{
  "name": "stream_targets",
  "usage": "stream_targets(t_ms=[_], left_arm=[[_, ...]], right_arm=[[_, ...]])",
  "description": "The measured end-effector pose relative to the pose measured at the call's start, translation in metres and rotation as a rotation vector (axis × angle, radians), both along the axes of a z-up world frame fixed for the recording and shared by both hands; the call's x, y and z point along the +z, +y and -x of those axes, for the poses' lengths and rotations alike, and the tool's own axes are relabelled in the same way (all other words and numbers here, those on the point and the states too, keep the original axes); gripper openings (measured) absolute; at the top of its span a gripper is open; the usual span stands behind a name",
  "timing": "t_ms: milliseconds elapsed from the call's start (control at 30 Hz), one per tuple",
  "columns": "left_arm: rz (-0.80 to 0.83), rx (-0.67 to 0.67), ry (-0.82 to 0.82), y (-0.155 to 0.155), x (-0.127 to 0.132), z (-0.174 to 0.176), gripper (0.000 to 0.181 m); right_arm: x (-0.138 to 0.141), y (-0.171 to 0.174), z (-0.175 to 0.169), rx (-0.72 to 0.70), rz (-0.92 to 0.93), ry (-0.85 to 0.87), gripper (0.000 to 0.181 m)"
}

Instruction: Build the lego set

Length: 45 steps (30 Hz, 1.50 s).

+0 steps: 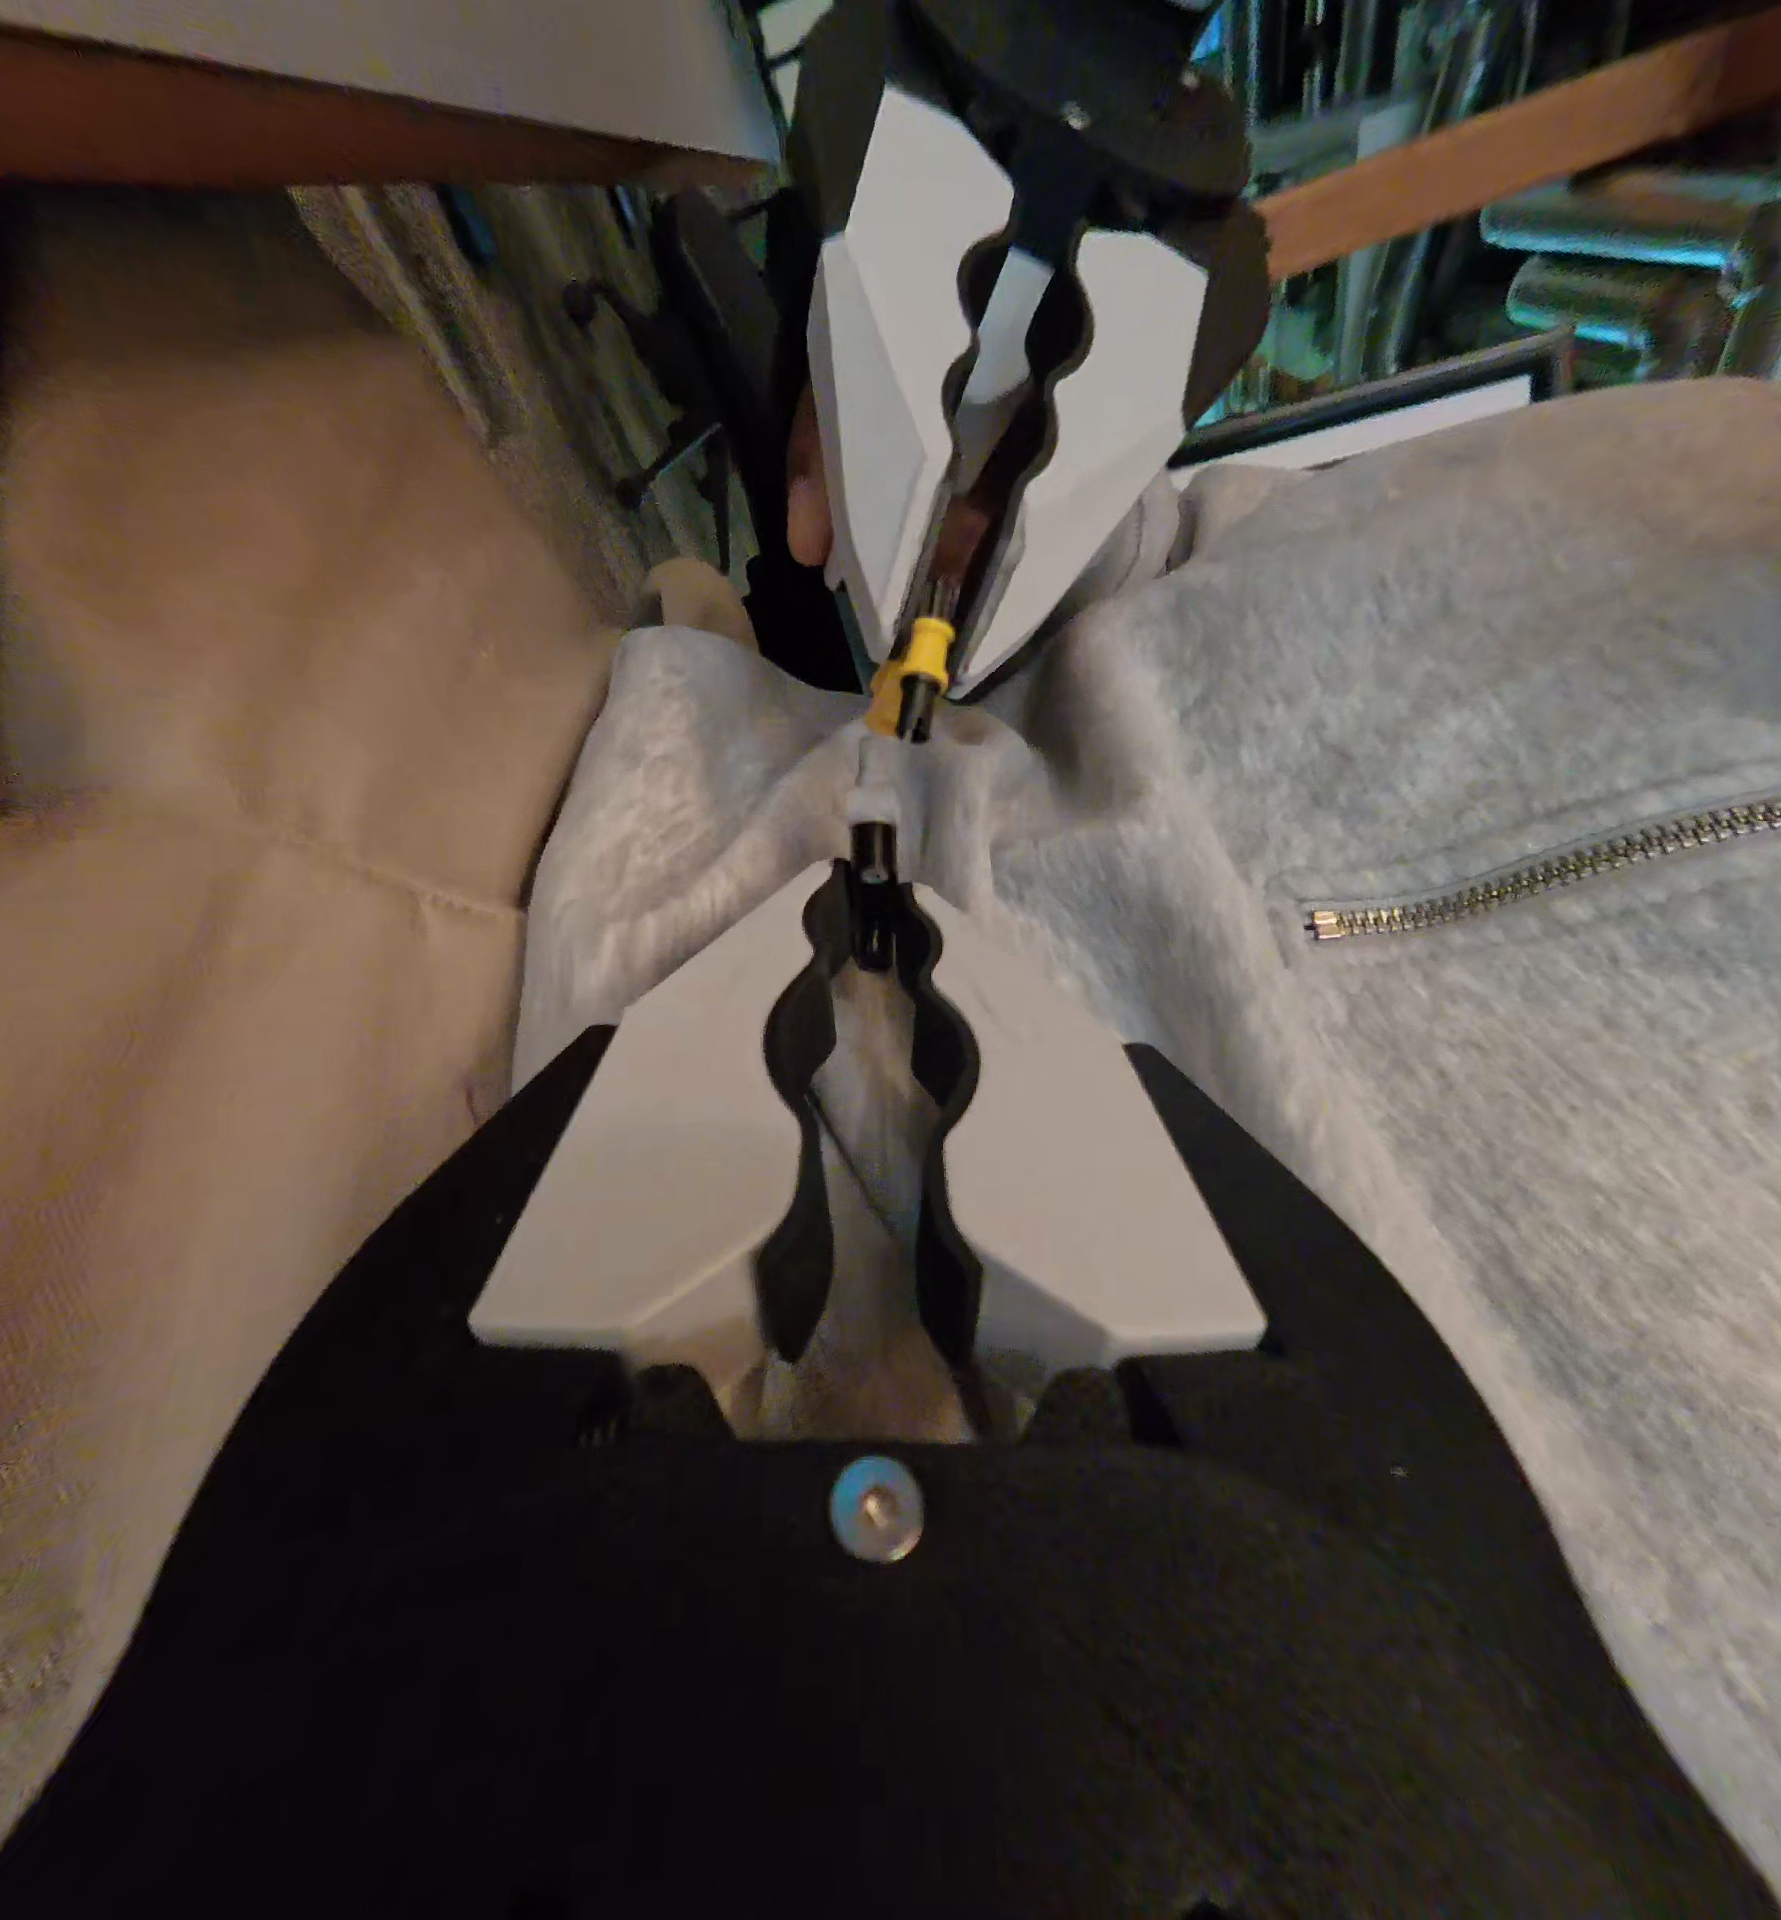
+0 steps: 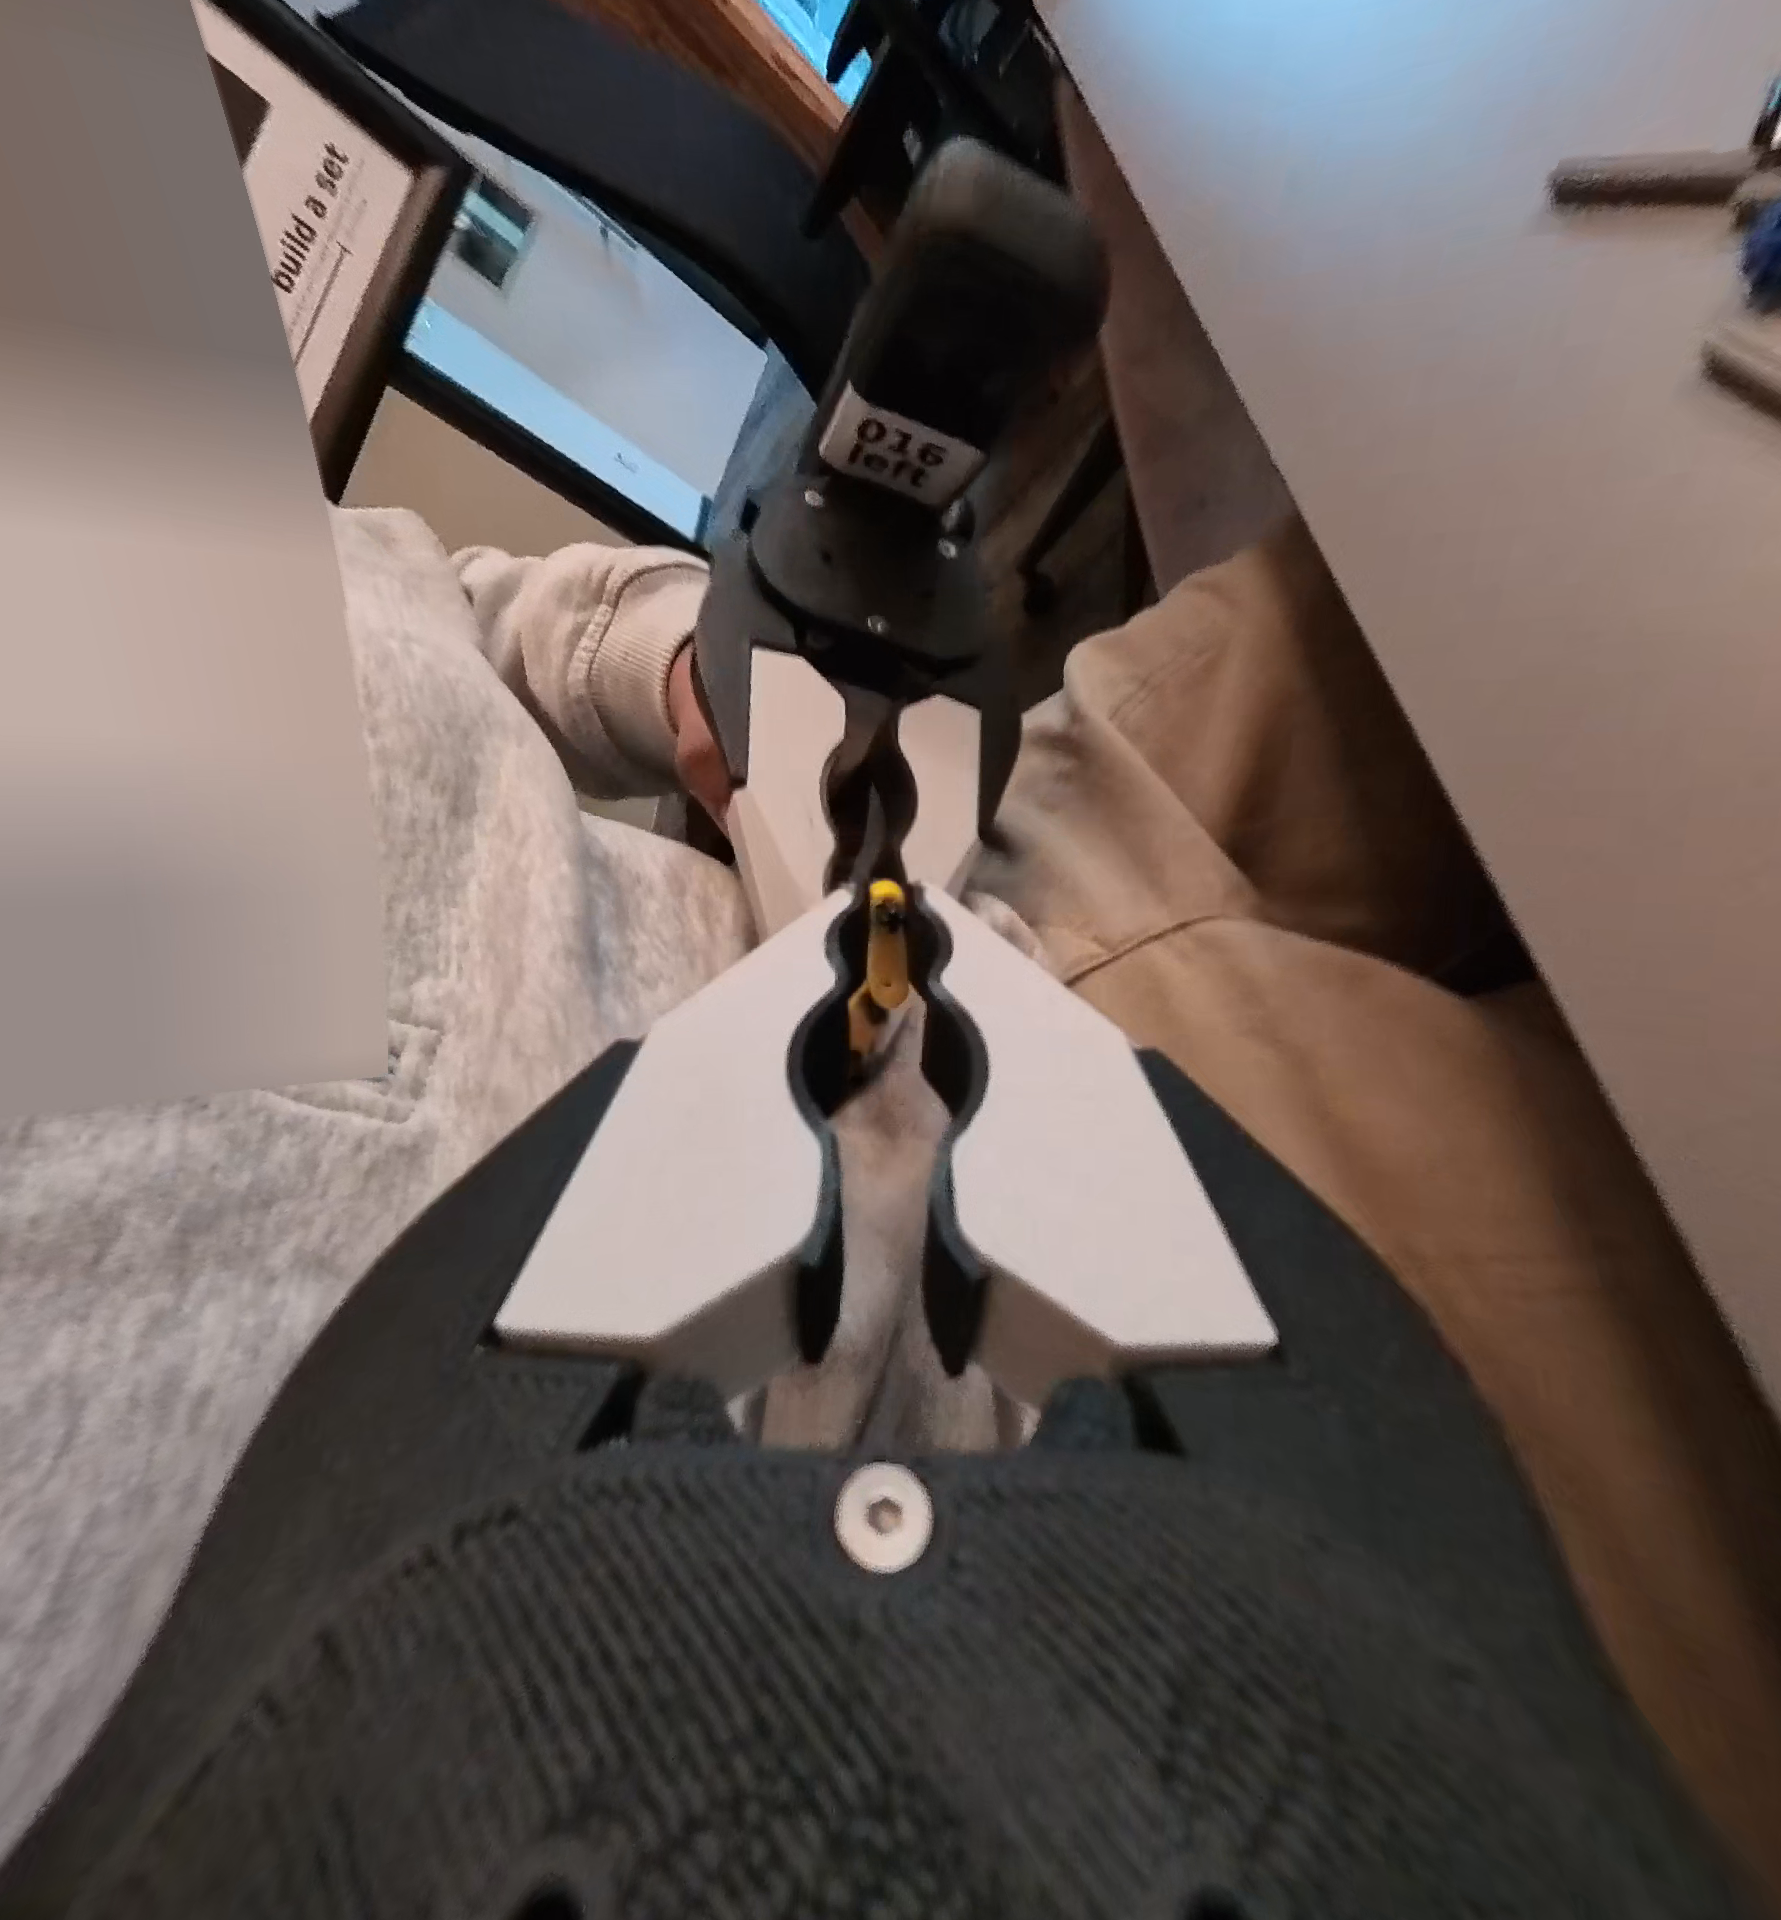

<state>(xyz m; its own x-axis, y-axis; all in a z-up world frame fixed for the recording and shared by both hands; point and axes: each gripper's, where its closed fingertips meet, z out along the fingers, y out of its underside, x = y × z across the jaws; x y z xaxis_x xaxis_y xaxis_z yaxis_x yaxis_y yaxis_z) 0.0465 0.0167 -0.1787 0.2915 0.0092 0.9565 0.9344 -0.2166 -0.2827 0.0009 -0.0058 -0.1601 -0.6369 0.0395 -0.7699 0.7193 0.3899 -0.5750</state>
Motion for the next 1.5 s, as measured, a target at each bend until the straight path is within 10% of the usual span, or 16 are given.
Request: stream_targets(t_ms=[1500], left_arm=[[-0.095, 0.034, 0.056, -0.003, 0.003, 0.004, 0.002]], right_arm=[[-0.017, -0.004, -0.013, 0.113, -0.070, -0.046, 0.005]])
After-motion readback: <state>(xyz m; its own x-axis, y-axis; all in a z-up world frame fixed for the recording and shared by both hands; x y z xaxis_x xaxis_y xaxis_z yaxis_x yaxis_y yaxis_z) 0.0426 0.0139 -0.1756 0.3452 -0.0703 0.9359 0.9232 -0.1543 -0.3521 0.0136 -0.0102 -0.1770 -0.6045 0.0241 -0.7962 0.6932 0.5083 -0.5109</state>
